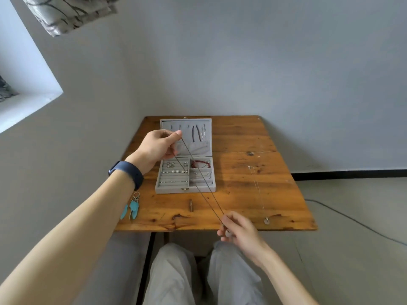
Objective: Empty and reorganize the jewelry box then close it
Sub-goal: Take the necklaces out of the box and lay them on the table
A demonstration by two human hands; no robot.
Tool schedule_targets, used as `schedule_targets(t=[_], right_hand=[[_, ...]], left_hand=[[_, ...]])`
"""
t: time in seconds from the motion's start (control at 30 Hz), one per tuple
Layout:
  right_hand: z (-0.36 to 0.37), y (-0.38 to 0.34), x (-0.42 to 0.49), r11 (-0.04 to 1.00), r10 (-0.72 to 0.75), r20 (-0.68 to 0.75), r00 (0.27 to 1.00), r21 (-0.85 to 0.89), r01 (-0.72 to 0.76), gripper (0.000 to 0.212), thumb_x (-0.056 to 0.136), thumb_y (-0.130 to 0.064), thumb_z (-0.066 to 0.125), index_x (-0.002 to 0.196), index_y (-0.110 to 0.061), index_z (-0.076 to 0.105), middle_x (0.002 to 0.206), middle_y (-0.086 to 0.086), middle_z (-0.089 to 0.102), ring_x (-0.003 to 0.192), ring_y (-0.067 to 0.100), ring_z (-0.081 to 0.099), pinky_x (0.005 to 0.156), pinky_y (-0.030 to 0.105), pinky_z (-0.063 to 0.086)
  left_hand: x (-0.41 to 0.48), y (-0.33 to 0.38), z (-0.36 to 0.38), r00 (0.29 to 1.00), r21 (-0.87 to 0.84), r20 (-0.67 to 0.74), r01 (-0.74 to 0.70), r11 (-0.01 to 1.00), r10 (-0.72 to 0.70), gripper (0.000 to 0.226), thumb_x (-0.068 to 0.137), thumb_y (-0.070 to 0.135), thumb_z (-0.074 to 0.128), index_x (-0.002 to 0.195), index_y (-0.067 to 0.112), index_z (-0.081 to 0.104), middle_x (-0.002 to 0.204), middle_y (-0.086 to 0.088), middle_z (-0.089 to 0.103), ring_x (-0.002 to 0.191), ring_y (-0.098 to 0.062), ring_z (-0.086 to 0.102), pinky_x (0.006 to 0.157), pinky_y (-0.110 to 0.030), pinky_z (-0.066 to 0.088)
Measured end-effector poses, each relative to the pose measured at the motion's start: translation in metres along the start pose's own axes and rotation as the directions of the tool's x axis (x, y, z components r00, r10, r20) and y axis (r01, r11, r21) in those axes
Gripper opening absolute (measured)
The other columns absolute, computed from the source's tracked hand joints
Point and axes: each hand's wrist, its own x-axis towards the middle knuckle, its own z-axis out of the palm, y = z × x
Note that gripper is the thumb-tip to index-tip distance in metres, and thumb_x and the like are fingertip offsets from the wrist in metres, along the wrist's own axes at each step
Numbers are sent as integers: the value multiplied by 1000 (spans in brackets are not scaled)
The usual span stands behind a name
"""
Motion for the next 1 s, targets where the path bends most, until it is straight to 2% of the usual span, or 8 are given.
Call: schedule_targets(t=[0.1, 0.23, 0.33, 0.43, 0.57, 0.73, 0.87, 1.0], right_hand=[[-5, 8, -15, 986, 32, 32, 999, 165, -37, 17, 97, -27, 61, 86, -15, 67, 81, 8, 61, 88, 28, 69, 80, 37, 54], [-14, 14, -31, 942, 48, 32, 998, 330, -56, 15, 95, -25, 63, 87, -13, 67, 83, 8, 62, 87, 30, 69, 76, 34, 55], [-22, 18, -40, 904, 68, -19, 998, 424, -53, 17, 95, -24, 60, 91, -10, 69, 88, 13, 65, 88, 32, 69, 76, 34, 56], [-33, 25, -48, 889, 106, -91, 990, 454, -53, 23, 97, -27, 58, 95, -10, 74, 95, 16, 68, 92, 32, 70, 78, 34, 56], [-49, 34, -64, 933, 79, -133, 988, 360, -26, 17, 83, -16, 72, 99, -17, 77, 98, 10, 73, 94, 27, 71, 84, 33, 55], [-64, 52, -83, 976, 71, -397, 915, 218, 19, 19, 91, -5, 69, 97, -21, 78, 95, 6, 77, 86, 19, 74, 73, 19, 55], [-81, 59, -90, 993, 30, -571, 820, 108, 40, 13, 89, -13, 73, 100, -21, 77, 89, -3, 77, 83, 15, 73, 72, 19, 55], [-89, 62, -98, 1000, -31, -637, 771, -24, 20, 12, 87, -28, 76, 99, -31, 78, 93, -16, 76, 87, 1, 70, 74, 11, 50]], left_hand=[[6, -20, 9, 999, 7, -4, 49, 999, -49, 39, 94, 40, 66, 101, 3, 67, 67, -1, 61, 60, -13, 62, 72, -36, 57], [10, -42, 31, 994, -5, -4, 106, 994, -106, 27, 95, 38, 66, 87, 13, 65, 73, 0, 57, 57, -11, 59, 64, -29, 56], [11, -51, 49, 991, 1, 15, 135, 991, -135, 25, 96, 38, 64, 91, 13, 66, 71, 1, 57, 59, -12, 59, 69, -32, 57], [14, -55, 65, 988, 31, 28, 153, 988, -153, 29, 97, 36, 62, 102, 8, 66, 74, -1, 59, 61, -11, 59, 64, -28, 54], [21, -53, 84, 989, 107, 49, 137, 985, -143, 30, 97, 37, 62, 96, 8, 68, 77, -4, 66, 70, -16, 64, 74, -33, 56], [35, -51, 109, 993, 301, 119, -10, 954, -27, 25, 93, 40, 66, 91, 16, 73, 82, 1, 77, 64, -9, 66, 61, -21, 51], [48, -49, 134, 986, 491, 156, -136, 860, 66, 19, 91, 45, 68, 87, 27, 71, 73, 10, 73, 64, -5, 67, 59, -16, 49], [61, -52, 173, 975, 576, 192, -204, 791, 111, 20, 91, 47, 67, 82, 29, 67, 77, 9, 71, 73, -10, 67, 68, -29, 56]])
